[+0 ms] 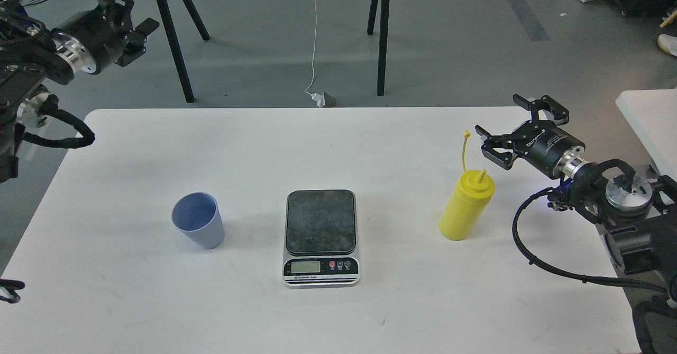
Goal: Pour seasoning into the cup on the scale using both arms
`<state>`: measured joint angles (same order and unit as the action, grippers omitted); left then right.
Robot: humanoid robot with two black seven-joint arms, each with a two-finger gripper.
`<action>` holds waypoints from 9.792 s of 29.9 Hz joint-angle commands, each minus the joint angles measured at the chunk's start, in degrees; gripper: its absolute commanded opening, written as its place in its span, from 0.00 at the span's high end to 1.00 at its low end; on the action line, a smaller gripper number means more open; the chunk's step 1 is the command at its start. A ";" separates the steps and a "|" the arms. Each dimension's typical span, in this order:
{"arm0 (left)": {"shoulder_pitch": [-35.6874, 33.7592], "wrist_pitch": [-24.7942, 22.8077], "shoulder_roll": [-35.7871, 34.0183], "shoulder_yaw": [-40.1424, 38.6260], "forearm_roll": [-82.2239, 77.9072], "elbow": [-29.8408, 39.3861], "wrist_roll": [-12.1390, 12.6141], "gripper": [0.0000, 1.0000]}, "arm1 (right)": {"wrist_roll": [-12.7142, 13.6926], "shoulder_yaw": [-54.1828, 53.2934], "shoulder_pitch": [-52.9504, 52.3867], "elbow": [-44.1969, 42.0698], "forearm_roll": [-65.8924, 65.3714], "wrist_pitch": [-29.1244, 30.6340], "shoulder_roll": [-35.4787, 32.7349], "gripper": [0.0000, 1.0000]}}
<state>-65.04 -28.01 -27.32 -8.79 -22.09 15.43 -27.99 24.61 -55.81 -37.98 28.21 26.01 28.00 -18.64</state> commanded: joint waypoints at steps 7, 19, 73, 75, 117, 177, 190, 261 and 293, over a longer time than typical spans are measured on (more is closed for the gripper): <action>-0.35 0.01 -0.89 0.18 0.11 0.13 -0.01 0.00 | 0.00 0.00 0.10 0.01 0.00 0.00 0.01 0.01; -0.08 0.01 -2.82 1.22 0.12 -0.14 -0.01 0.00 | -0.09 -0.35 0.18 0.01 0.00 0.00 0.09 0.01; 3.87 0.01 -19.27 14.32 -84.26 44.25 -0.01 0.03 | -0.09 -0.09 0.89 -1.04 0.00 0.00 0.53 0.01; 4.22 0.01 -18.83 14.32 -84.26 44.25 -0.01 0.04 | -0.09 -0.09 0.89 -1.13 0.00 0.00 0.53 0.01; -2.54 0.01 -11.46 7.55 -68.43 51.20 -0.01 1.00 | -0.09 -0.09 1.68 -1.40 0.00 0.00 0.62 0.01; -4.56 0.01 -10.83 6.94 -14.59 26.15 -0.01 0.01 | 3.39 -0.88 28.62 33.30 22.05 0.00 -28.20 0.01; -2.10 0.01 -9.95 7.20 -11.66 25.35 -0.01 0.00 | 3.39 0.00 39.74 32.53 23.65 0.00 -20.74 0.01; 19.95 0.01 -10.65 -9.49 8.73 19.29 -0.01 0.00 | -9.67 17.04 -30.31 6.32 -53.32 -9.09 12.66 0.98; 26.99 0.01 -10.21 -14.24 11.19 19.29 -0.01 0.00 | -16.35 36.91 -30.31 18.82 -99.49 -22.55 18.64 0.98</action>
<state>-38.08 -28.00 -37.61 -23.03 -10.89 34.72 -28.00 8.30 -19.05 -68.38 47.14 -73.04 5.52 0.00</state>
